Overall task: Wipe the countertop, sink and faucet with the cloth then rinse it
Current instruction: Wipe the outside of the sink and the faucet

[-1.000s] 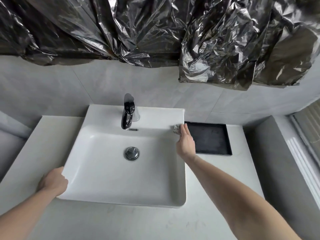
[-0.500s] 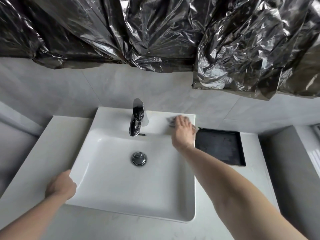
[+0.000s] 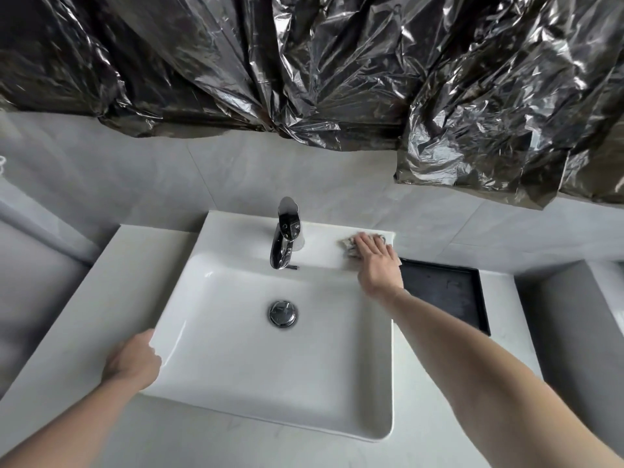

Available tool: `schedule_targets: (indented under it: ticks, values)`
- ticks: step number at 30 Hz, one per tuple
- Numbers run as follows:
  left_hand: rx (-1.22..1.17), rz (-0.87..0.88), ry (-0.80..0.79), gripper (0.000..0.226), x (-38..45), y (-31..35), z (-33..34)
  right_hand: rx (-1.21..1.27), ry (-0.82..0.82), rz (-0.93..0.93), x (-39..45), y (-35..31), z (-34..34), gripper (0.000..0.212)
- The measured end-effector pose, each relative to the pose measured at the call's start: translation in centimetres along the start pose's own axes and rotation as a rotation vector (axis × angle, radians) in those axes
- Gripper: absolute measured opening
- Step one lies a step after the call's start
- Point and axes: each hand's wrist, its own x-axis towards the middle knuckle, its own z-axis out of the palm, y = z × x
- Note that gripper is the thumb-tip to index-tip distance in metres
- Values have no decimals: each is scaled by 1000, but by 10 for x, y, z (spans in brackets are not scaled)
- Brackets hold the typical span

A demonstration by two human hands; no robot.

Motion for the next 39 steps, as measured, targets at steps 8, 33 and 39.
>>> schedule_targets:
  ticks: [8,33,39]
  values:
    - [-82,-34,-7,17,6,-7,5,612,47,479,-101,38,13,22]
    - [178,-81,19,47,-24,14,-9,1334,76,707,0,50,7,35]
    - [175,-138,83,48,-35,29,-8,1439,-90,735,-99,46,42,27]
